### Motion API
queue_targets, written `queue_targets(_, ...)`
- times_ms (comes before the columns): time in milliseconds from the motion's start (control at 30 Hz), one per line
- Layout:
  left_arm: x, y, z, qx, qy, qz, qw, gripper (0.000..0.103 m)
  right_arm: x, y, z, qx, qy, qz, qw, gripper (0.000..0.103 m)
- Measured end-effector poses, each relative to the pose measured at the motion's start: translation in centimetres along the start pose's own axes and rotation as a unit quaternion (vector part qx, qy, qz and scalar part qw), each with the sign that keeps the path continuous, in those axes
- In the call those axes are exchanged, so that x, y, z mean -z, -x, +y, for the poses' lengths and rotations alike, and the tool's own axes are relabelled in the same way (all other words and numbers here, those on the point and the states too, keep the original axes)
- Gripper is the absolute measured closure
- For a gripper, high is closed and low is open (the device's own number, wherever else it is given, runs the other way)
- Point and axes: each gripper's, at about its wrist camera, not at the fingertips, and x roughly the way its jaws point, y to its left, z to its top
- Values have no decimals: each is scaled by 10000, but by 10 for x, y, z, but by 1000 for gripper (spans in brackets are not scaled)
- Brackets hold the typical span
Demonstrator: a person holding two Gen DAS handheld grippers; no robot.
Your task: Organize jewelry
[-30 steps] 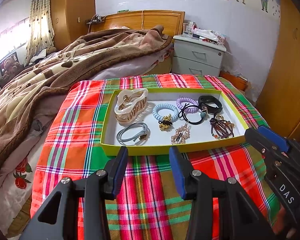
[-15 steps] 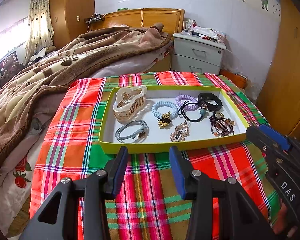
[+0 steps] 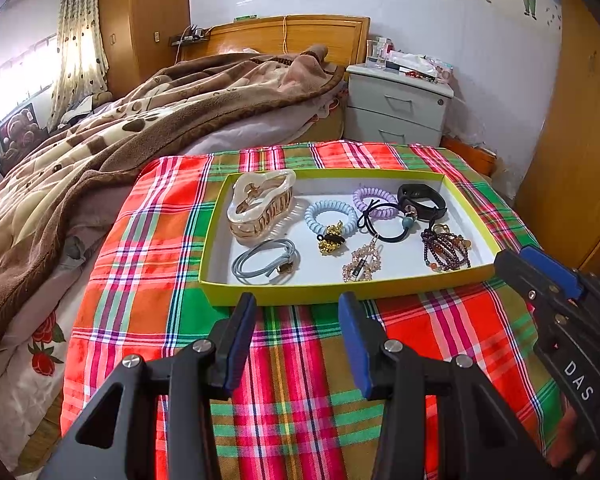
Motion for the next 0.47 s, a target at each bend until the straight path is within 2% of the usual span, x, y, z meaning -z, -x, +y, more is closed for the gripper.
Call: queue_targets(467,0,0,3,-28,39,35,10000,59,-1,1,-1,16,-13,-22,10000,71)
